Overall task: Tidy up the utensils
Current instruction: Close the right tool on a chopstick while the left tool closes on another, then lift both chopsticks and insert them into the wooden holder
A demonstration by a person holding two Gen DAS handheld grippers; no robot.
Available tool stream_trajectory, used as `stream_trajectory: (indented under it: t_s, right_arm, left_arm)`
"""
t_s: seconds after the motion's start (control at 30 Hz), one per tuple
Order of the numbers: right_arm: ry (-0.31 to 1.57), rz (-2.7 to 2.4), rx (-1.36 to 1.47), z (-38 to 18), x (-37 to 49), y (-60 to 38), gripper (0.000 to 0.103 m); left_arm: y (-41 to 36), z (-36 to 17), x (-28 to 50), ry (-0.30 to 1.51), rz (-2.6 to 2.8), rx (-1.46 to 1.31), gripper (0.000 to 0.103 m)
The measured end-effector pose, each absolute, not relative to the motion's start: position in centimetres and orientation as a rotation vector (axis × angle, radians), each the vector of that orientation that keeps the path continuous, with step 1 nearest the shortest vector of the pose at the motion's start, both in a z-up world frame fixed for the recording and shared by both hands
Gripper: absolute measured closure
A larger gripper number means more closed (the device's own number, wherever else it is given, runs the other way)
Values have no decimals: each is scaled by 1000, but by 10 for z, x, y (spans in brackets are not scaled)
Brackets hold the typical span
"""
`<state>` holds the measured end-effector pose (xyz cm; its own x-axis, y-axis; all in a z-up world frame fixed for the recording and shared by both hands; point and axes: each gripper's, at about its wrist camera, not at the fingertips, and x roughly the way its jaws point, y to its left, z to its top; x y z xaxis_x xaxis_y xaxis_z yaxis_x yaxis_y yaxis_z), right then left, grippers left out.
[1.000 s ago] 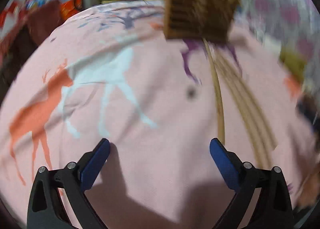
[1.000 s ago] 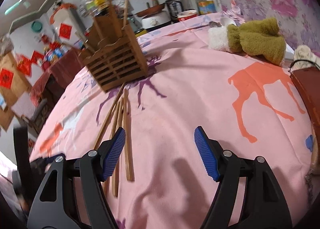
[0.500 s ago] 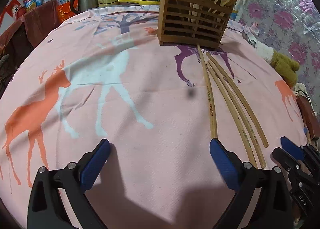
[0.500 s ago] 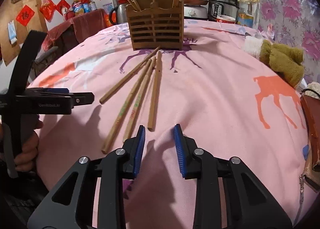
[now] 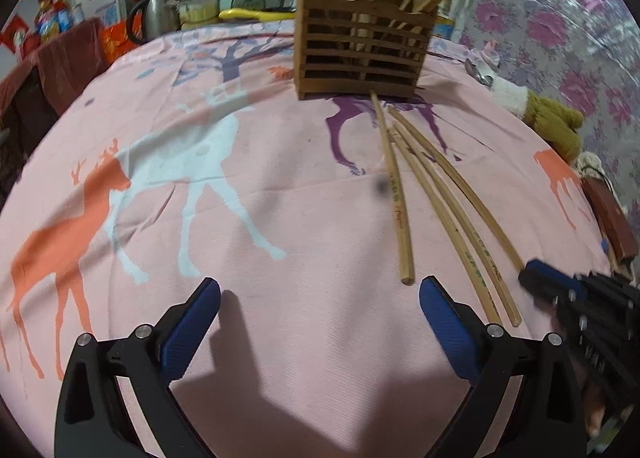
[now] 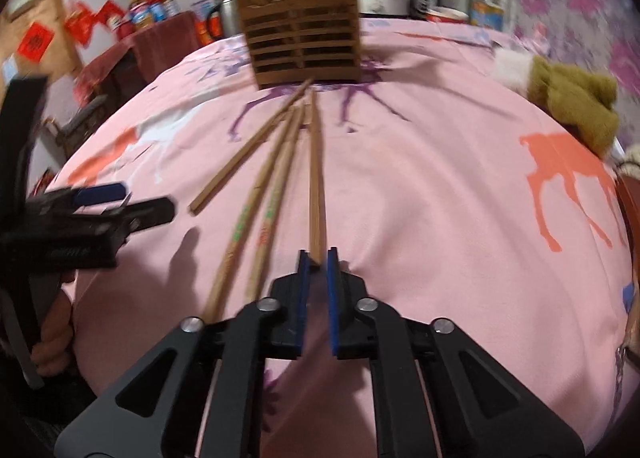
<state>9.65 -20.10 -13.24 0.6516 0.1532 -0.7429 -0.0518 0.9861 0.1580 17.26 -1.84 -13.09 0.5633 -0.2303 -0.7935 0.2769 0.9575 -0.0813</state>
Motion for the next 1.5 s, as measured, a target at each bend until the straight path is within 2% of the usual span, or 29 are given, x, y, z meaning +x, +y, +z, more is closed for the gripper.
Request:
stream_trajectory:
  t_s: [0.27,0.33,0.37,0.4,0.47,0.57,0.77,0.83,0.87,0.9,0.97,1.3,1.5]
  right_arm:
    - [861,123,220,-134,100,-213,92]
    - [860,123,219,-134,100,-213,92]
    - [861,125,223,-134,100,-213,92]
    - [862,126,227,-134,100,-213,92]
    - [863,128,233,-134,99,-214,92]
    - [862,128,228,-133,99,-213,91]
    - [862,123,204,-134,101,-211,91]
    - [862,118,185,-134,102,-208,95]
    - [859,122,178,-133,102,-207,95]
    - [857,126,175,-133,101,-207,96]
    - [850,130,169,-132,100,-206,96]
    - [861,143,158,-133,101,-204,94]
    - [797,135,141,-126,93,-201,97]
  left_arm:
    - [-49,-124,155,866,-405,197,6]
    - [-54,-124,156,877,-433,197,14]
    - [-55,-125,159,894,-449,189,27]
    - [-56,-127,163,922,-474,172,44]
    - [-56,-132,169,972,-496,148,64]
    - [-52,-131,175,985,-508,106,68]
    - [-61,-132,179,992,-481,139,68]
    - [-65,-133,180,989,-478,164,68]
    - [-66,-133,179,986,-475,175,74]
    - [-67,-133,178,982,-472,182,86]
    - [-63,-132,177,983,-471,168,94]
    - [-34,-133,177,988,-438,28,94]
    - [-33,-126,171,952,-415,38,95]
